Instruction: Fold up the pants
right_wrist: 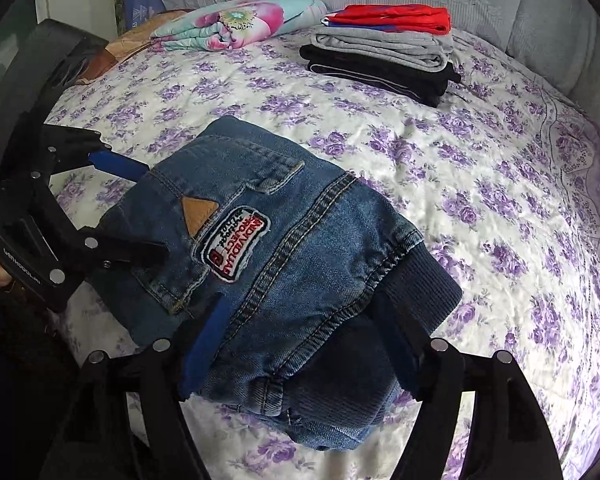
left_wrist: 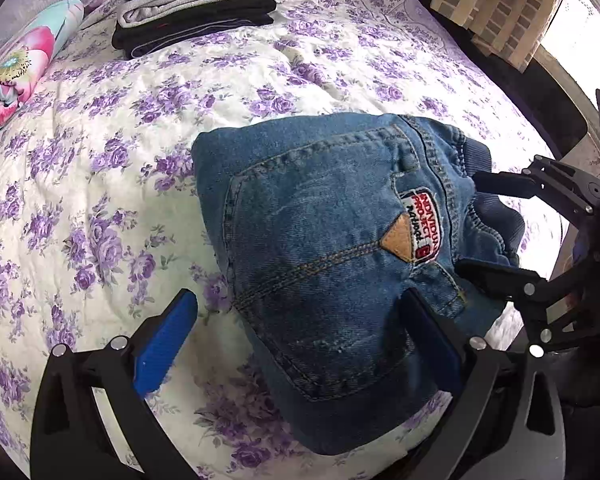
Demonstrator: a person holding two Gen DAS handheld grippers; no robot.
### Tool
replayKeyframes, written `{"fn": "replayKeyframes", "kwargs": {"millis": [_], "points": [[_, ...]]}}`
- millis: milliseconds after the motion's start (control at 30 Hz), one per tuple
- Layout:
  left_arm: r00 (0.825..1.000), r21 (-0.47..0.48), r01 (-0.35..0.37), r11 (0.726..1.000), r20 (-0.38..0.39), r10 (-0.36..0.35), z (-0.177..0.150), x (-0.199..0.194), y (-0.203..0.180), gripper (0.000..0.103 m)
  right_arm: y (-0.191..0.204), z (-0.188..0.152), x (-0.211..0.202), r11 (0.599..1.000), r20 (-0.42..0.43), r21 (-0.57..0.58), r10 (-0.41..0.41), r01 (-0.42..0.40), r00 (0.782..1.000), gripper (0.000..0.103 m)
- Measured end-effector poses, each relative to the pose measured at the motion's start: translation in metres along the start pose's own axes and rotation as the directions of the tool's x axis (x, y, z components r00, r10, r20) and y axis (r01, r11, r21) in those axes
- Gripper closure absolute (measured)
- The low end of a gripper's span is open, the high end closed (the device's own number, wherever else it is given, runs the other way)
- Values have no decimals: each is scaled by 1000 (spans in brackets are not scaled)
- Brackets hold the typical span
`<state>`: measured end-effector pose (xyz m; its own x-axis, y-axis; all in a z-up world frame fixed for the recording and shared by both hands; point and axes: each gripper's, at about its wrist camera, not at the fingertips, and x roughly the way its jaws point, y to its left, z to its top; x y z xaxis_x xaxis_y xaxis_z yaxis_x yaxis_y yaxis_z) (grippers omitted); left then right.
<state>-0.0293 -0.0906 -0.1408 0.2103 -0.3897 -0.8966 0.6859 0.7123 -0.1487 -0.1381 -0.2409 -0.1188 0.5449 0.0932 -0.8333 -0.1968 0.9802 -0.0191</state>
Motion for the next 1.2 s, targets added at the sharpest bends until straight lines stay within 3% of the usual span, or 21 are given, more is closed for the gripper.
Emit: {"fn": "replayKeyframes", "kwargs": {"millis": [333,567,767,867,1000,1200], "points": [[1000,-26,-3,1000,-4,2,2,2,3,4,-24,5,-31,993,59,106,42,-48,997,28],[1000,-6,-6,1000,-8,6,2,2,2,4,-15,-7,-8,999,-28,52,15,-13,1000,27],[1000,6,-4,1000,0,4,3,1,2,4,-12,-9,-8,999,-22,41,-2,3,1000,24],[1000,13,-6,1000,2,6,3,-1,3,4,-10,1,-24,999,44,36,-11,10,999,25],[1000,26,-4,1000,3,4,-2,-7,2,5,-4,27,-30,998,114,43,36,-41,993,24],[996,-35,83,996,-16,-84,-21,-21,17,5,20,69,-8,993,142,27,111,-116,984,25]]}}
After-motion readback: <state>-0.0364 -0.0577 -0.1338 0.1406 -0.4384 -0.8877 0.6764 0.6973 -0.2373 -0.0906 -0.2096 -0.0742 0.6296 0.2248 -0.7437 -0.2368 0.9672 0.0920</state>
